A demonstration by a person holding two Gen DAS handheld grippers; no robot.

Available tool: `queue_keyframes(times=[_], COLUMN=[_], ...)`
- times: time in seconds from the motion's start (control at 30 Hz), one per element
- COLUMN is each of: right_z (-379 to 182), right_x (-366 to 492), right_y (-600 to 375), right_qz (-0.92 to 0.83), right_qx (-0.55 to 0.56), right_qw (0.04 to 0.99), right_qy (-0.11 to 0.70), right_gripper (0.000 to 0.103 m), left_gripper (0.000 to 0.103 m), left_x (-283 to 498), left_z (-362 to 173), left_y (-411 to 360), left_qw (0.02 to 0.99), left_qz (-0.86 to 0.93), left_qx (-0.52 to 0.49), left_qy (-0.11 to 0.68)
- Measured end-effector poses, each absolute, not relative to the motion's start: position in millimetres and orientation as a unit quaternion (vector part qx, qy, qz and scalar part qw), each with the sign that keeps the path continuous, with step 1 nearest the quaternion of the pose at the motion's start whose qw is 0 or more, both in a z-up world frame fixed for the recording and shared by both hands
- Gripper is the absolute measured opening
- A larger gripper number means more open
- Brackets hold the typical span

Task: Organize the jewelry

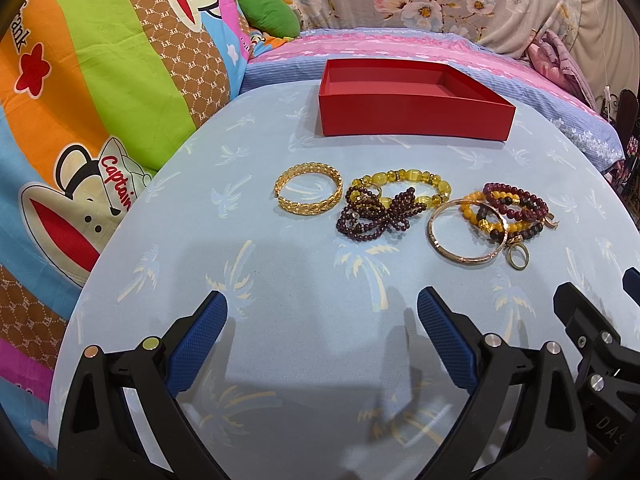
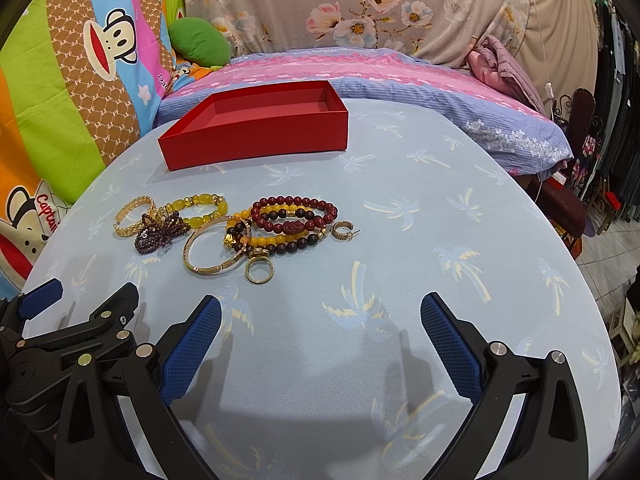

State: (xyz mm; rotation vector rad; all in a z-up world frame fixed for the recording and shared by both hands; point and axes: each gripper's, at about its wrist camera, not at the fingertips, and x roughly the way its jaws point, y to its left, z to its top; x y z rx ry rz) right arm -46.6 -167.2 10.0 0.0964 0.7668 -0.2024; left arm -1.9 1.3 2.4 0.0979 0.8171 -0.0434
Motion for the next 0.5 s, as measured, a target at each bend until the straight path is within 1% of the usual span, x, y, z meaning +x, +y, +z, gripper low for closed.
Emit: queue_keyframes(times=[0.5], right_z=[9.9], right_x=[-47.0], right_y=[-168.1], right_qz=[-0.099], right_qx=[0.051], right_qw=[0.921], right_qy=[0.373], right_gripper=[0.096], left_gripper=[0.092], left_x=[-3.4], left_z=[3.8], left_y=[3.0], left_qw=[0.918], left_qz=[-0.028], left_qx=[0.041], left_qy=[0.394])
